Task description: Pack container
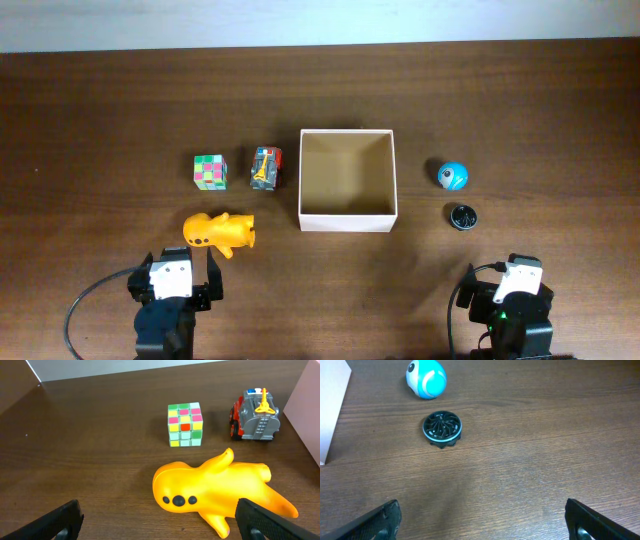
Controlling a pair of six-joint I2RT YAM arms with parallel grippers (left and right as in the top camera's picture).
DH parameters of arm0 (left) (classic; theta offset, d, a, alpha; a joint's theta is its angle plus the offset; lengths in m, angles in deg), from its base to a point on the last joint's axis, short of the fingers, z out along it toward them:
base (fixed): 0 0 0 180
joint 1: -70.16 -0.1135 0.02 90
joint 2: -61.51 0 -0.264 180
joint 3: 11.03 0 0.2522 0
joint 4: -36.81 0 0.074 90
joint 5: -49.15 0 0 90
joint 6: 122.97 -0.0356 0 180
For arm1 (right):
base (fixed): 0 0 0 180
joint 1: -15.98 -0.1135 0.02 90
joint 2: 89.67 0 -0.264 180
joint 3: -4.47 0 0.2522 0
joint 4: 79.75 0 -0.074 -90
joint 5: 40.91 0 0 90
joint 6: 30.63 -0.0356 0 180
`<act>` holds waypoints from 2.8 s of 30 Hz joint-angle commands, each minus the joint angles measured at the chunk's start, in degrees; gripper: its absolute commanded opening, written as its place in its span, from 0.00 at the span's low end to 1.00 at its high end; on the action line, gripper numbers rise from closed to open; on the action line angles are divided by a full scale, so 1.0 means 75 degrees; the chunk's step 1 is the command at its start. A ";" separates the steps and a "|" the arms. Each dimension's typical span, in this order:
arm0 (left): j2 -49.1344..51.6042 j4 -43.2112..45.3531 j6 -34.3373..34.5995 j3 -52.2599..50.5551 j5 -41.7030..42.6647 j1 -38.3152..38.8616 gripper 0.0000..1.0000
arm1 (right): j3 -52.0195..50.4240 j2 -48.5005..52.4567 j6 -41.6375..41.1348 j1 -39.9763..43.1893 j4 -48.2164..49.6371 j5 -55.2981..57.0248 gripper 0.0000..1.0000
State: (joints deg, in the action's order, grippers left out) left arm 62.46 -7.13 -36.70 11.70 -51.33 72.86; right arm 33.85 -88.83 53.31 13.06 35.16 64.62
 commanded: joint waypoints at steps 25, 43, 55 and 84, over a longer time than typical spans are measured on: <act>-0.0087 0.0023 -0.0149 -0.0087 0.0085 -0.0032 0.99 | -0.0041 -0.0085 -0.0052 0.0064 0.0023 0.0015 0.99; -0.0087 0.0029 -0.0149 -0.0087 0.0076 -0.0032 0.99 | -0.0041 -0.0085 -0.0052 0.0064 0.0023 0.0015 0.99; -0.0087 0.0259 -0.0143 -0.0087 0.0242 -0.0032 0.99 | -0.0041 -0.0085 -0.0143 0.0055 0.0991 0.0099 0.99; 0.6752 -0.2361 0.0481 0.6735 0.3089 -0.0035 0.99 | 0.6557 0.7023 -0.0227 0.0093 -0.0746 -0.3544 0.99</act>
State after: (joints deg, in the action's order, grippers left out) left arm 106.02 -21.77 -32.09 55.02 -29.14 72.86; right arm 75.16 -43.76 50.77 13.15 32.89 34.85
